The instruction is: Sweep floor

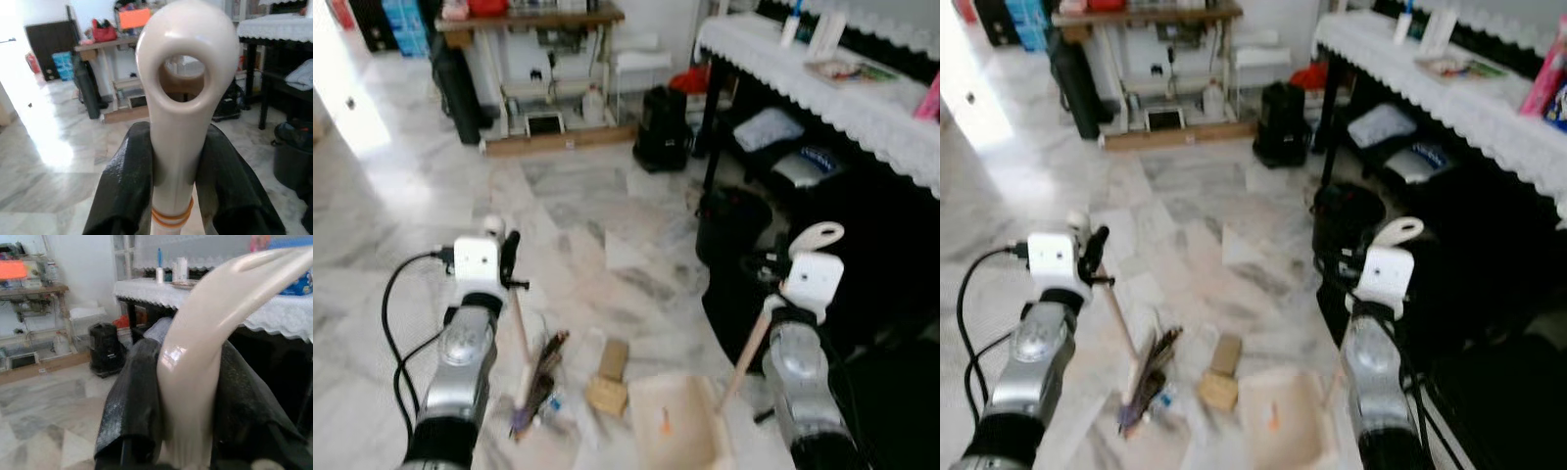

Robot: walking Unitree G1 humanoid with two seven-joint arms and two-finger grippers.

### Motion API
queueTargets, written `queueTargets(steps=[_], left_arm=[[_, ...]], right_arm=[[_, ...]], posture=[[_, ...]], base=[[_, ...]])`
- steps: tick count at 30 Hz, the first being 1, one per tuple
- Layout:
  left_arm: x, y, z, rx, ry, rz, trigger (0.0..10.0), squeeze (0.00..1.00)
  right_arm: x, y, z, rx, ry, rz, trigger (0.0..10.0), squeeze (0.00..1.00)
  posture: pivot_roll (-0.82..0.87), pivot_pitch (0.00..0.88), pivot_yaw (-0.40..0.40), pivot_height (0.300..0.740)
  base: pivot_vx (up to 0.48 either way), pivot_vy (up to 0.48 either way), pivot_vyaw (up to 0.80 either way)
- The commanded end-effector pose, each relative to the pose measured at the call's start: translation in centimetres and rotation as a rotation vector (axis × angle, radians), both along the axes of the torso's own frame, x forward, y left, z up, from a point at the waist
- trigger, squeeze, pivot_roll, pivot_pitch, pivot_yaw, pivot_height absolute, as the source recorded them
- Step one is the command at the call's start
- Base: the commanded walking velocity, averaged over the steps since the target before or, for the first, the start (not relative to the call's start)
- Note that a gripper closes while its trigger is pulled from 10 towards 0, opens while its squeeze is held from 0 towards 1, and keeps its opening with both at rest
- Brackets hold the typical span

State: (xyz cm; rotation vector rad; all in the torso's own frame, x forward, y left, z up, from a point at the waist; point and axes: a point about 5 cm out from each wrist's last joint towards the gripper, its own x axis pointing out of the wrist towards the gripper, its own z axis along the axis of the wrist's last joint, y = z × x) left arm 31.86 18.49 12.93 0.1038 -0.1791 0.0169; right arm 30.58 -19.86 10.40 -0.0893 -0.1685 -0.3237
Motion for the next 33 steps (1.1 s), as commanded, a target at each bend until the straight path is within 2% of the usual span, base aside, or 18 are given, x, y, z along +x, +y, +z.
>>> queueTargets(steps=[1,10,23,33], left_arm=[[0.1,0.1,1.5,0.010,-0.063,-0.006,10.0,0.00],[0.0,0.1,1.4,0.011,-0.058,-0.004,10.0,0.00],[-0.1,0.0,1.0,0.009,-0.022,-0.029,10.0,0.00],[-0.1,-0.5,0.1,0.006,0.037,-0.082,10.0,0.00]], right_arm=[[0.4,0.0,1.0,-0.014,-0.035,0.003,10.0,0.00],[0.6,0.0,0.6,-0.012,-0.021,0.003,10.0,0.00],[0.6,0.0,-0.9,-0.004,0.032,0.003,10.0,0.00],[0.2,0.4,-3.1,0.007,0.101,0.010,10.0,0.00]], posture=[[-0.03,0.000,-0.001,0.740],[-0.03,0.000,-0.001,0.740],[-0.02,0.000,0.001,0.740],[-0.02,0.000,0.012,0.740]], base=[[0.349,0.000,0.00],[0.349,0.000,0.00],[0.000,0.000,0.00],[0.000,0.000,0.00]])
